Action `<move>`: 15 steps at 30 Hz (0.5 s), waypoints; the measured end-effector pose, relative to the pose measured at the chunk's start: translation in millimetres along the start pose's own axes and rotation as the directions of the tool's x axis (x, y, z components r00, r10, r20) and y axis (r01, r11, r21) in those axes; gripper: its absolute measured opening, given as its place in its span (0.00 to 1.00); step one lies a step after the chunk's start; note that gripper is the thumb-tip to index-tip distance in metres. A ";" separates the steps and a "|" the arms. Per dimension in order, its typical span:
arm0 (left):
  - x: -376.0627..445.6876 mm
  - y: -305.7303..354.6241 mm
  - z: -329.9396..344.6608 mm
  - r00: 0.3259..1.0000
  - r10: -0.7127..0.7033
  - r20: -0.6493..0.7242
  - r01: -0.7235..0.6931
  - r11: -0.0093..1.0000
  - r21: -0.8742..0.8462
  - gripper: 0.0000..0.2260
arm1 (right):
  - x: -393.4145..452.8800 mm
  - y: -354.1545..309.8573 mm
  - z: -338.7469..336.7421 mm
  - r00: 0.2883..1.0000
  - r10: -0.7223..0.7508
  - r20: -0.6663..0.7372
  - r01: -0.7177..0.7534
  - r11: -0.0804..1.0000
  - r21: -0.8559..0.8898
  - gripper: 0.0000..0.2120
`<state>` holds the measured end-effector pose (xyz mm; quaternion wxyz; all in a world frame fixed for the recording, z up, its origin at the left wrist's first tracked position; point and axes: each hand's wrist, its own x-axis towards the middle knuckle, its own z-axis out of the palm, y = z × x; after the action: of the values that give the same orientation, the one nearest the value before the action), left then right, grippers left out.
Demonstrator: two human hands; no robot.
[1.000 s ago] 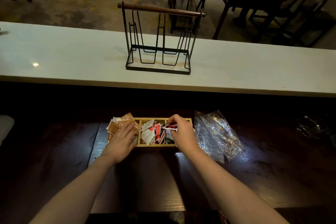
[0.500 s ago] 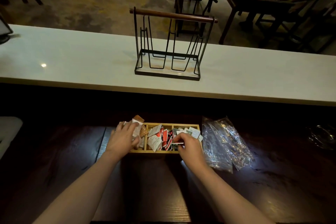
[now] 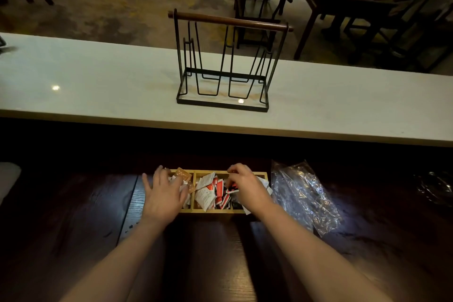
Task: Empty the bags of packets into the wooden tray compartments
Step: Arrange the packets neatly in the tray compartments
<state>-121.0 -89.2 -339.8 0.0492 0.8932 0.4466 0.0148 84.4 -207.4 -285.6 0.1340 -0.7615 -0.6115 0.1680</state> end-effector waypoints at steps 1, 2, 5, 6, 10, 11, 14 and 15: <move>-0.5 1.3 -1.6 1.000 -0.003 -0.027 0.004 1.000 0.020 0.15 | 2.0 -1.8 2.3 1.000 -0.023 0.016 0.023 1.000 -0.014 0.16; -0.9 3.2 -4.6 0.998 0.003 -0.067 -0.001 0.999 0.032 0.18 | 3.5 -3.4 5.1 0.998 -0.047 0.034 0.049 0.998 -0.033 0.17; -4.8 22.9 -18.9 0.980 0.126 -0.156 -0.128 0.992 0.003 0.23 | 8.0 -5.6 11.4 0.993 -0.101 0.063 0.105 0.992 -0.068 0.16; -6.5 33.5 -21.5 0.969 0.194 -0.150 -0.200 0.979 -0.031 0.23 | 10.1 -5.9 12.3 0.991 -0.121 0.062 0.126 0.989 -0.074 0.16; -4.2 70.5 -17.3 0.956 0.273 0.106 -0.235 0.931 -0.278 0.31 | 15.5 -5.4 17.2 0.974 -0.197 0.114 0.210 0.970 -0.121 0.19; -2.2 73.6 -15.7 0.958 0.244 0.154 -0.188 0.932 -0.309 0.33 | 14.8 -4.2 18.6 0.973 -0.191 0.126 0.207 0.970 -0.127 0.21; 6.7 69.7 -13.8 0.959 0.194 0.206 -0.112 0.929 -0.354 0.33 | 14.2 1.4 20.3 0.974 -0.182 0.134 0.196 0.976 -0.097 0.26; 9.4 66.1 -14.6 0.955 0.189 0.227 -0.093 0.922 -0.375 0.33 | 14.8 1.4 20.1 0.973 -0.185 0.135 0.199 0.975 -0.096 0.25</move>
<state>-63.8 -120.1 -318.7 0.2687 0.8932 0.3602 -0.0168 80.1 -193.4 -305.8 0.0692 -0.6930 -0.6977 0.1680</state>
